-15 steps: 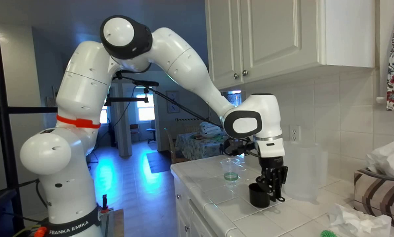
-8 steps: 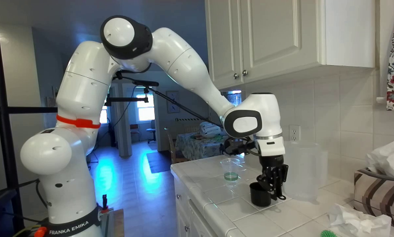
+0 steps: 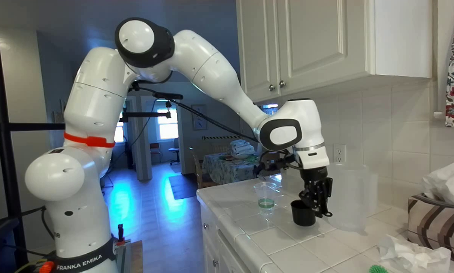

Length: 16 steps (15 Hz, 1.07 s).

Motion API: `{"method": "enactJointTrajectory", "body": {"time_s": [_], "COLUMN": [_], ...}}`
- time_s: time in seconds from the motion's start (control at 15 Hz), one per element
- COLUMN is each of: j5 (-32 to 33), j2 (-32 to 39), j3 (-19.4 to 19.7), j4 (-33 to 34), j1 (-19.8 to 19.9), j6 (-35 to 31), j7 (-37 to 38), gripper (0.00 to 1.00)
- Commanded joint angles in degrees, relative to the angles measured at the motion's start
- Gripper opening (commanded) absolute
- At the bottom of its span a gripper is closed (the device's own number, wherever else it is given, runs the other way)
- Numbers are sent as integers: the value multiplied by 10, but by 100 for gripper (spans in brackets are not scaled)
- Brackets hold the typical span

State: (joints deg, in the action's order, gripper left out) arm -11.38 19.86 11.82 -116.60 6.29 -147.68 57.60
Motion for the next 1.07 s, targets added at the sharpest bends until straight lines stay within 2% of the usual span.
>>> {"method": "enactJointTrajectory", "body": {"time_s": [0.0, 0.47, 1.0], "j5": [-2, 18, 94], "j2": [-18, -55, -78], "j3": [-3, -7, -10], "j4": [9, 13, 29], "j1": [-2, -9, -24], "j6": [24, 69, 114], "j7": [-7, -11, -3], "gripper": [6, 6, 6]}}
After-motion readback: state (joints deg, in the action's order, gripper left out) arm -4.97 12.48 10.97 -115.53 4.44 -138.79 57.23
